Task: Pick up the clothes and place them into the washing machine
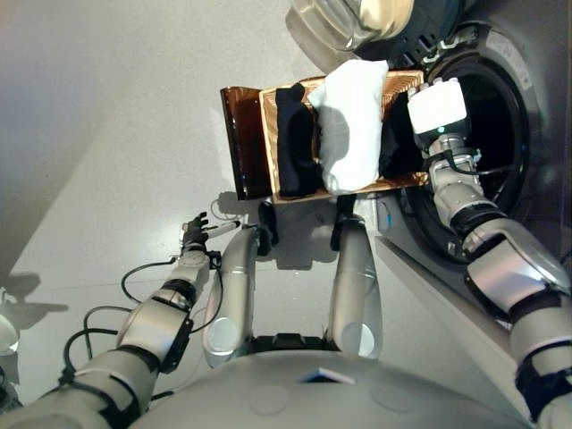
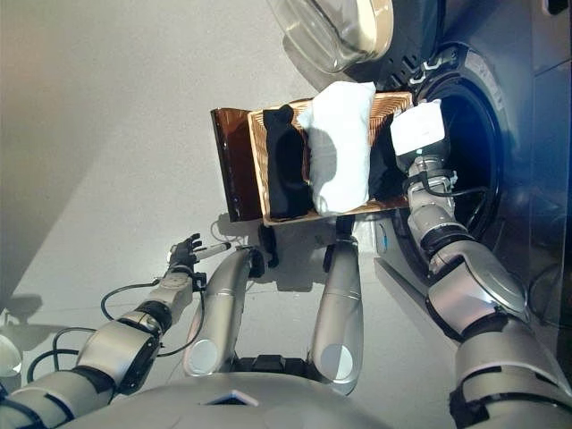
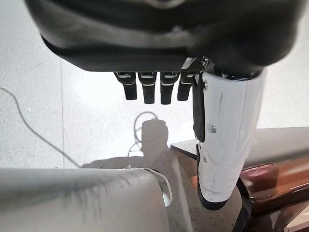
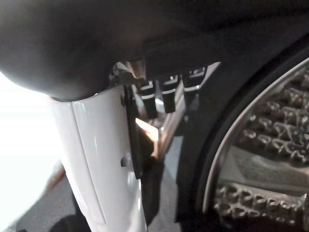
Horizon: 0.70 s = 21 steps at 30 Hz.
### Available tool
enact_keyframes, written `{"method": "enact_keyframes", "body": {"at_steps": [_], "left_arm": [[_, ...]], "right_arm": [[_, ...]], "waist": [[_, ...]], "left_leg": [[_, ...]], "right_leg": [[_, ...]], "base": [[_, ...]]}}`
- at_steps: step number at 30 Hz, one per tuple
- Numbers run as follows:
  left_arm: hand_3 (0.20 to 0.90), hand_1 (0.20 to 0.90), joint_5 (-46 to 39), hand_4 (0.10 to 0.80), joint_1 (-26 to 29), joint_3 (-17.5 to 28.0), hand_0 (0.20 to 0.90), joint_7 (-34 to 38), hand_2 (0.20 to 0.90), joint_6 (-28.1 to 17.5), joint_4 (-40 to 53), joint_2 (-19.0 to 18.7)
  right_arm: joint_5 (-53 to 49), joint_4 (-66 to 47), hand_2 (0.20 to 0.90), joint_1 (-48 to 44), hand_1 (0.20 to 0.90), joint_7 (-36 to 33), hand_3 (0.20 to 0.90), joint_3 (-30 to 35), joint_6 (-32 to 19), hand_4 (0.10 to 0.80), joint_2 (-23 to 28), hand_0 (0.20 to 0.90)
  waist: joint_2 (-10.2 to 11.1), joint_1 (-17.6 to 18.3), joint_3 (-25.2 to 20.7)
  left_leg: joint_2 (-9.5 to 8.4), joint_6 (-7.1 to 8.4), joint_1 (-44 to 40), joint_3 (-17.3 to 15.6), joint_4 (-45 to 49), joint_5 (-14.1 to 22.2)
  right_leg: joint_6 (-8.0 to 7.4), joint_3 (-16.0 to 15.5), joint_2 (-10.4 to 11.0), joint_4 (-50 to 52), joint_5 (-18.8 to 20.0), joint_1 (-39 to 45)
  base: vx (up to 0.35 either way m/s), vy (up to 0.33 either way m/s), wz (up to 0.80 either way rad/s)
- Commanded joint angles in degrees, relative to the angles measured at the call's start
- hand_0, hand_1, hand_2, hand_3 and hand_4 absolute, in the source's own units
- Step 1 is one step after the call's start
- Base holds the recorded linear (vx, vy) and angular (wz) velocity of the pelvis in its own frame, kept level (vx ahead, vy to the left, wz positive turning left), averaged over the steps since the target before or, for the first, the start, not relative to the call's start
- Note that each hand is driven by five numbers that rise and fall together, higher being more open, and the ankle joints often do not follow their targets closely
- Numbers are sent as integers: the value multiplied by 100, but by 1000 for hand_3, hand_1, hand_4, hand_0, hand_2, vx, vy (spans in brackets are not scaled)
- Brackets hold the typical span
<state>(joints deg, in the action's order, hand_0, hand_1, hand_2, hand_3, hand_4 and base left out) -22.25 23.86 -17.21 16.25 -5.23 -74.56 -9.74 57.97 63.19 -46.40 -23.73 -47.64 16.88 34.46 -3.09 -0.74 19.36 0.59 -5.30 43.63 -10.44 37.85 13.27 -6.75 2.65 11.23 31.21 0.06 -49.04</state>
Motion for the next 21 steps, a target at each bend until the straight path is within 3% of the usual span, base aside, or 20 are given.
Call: {"method": "enact_keyframes", "body": {"at_steps": [1,3,4,21], "left_arm": [[900,900,-36,800,-90,-59,900,178,900,-14,-202,-186],[900,900,-45,800,-88,-57,900,195,900,-24,-198,-188],[900,900,-48,800,-96,-59,900,207,900,-27,-200,-180],[900,900,-130,800,17,-182,900,341,900,8,-187,-187]], "right_arm": [[2,-232,900,-476,900,-358,900,122,210,800,46,900],[-4,-236,900,-433,900,-379,900,129,214,800,-41,900],[-2,-231,900,-412,900,-395,900,110,212,800,-75,900],[-372,329,900,-802,900,-356,900,-39,268,800,-325,900]], "waist": [[37,-62,-107],[40,-47,-76],[36,-54,-91],[-35,-75,60]], "left_leg": [[33,598,274,335,-416,-455],[28,554,342,291,-464,-624],[27,595,282,334,-417,-446],[24,586,642,326,-172,-413]], "right_leg": [[310,-16,-83,278,-516,168],[334,-32,-65,220,-359,110],[307,-11,-79,290,-534,162],[368,36,-74,527,-598,-182]], "base": [[0,0,0],[-42,6,5],[95,-2,2],[4,-1,0]]}}
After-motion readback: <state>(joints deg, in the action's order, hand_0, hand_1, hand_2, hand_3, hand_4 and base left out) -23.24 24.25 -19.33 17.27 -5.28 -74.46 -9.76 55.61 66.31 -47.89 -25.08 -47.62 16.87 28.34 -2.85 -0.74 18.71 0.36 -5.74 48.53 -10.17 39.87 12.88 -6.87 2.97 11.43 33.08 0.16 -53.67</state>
